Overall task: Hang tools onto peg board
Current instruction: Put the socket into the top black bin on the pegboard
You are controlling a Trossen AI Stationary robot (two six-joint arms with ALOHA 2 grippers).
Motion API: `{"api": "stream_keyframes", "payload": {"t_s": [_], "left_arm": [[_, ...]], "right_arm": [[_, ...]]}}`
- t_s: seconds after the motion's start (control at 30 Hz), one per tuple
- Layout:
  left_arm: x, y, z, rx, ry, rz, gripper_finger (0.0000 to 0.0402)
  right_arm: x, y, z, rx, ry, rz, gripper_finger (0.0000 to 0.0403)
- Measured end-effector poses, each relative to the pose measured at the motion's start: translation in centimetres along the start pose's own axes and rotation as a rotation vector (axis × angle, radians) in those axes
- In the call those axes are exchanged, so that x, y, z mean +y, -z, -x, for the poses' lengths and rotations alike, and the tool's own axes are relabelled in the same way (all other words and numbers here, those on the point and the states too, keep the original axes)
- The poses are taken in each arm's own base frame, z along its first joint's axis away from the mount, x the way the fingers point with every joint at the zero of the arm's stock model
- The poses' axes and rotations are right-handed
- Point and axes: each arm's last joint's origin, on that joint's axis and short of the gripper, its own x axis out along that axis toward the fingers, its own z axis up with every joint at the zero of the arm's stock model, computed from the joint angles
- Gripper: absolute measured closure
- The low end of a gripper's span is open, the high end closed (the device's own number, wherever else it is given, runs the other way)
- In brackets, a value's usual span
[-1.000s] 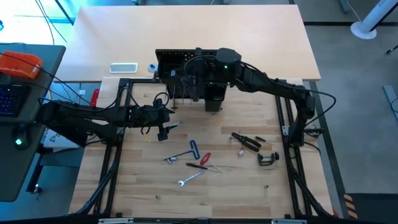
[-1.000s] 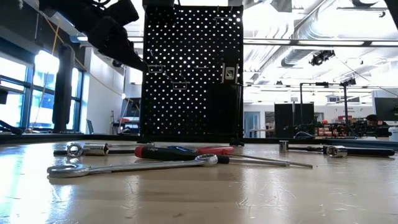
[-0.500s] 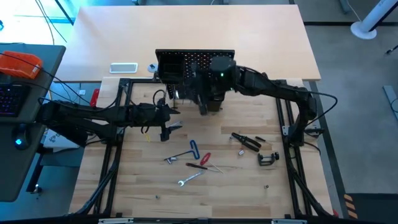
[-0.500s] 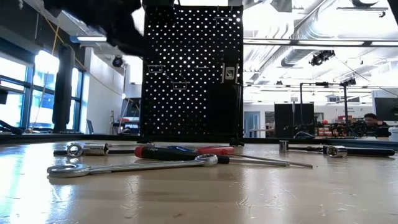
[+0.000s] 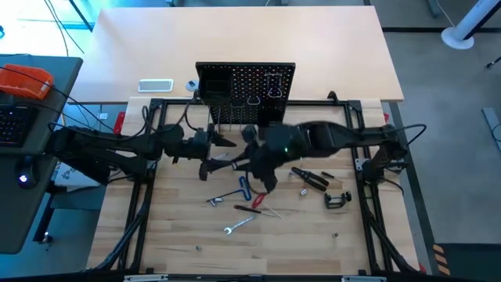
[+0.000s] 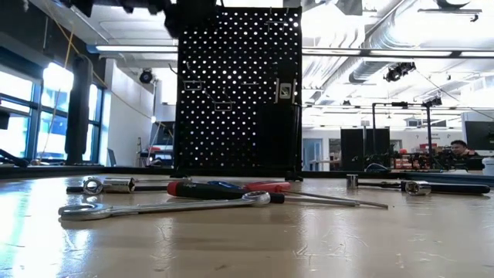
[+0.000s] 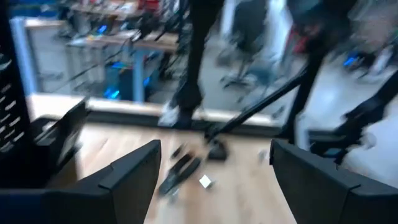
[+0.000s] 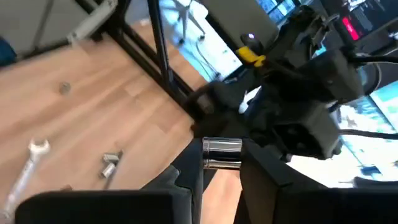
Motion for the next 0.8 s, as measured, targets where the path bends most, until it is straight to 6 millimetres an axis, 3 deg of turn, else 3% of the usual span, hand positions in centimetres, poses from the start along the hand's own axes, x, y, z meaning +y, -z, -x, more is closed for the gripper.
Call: {"api": "stream_keyframes", "payload": {"t_s": [0.13, 0.47, 0.8], "left_arm": [[-0.6, -0.6, 0.0, -0.053, 0.087, 0.054, 0.0108], [-1.5, -1.7, 0.2, -0.168, 0.185, 0.09, 0.0109], [-1.4, -1.2, -0.7, -0.159, 0.195, 0.133, 0.015]], "right_arm": [[1.1, -0.7, -0.5, 0.061, 0.049, 0.077, 0.033], [1.7, -0.3, -2.4, 0.124, 0.08, 0.136, 0.033], [1.8, -0.2, -3.5, 0.188, 0.159, 0.219, 0.033]]}}
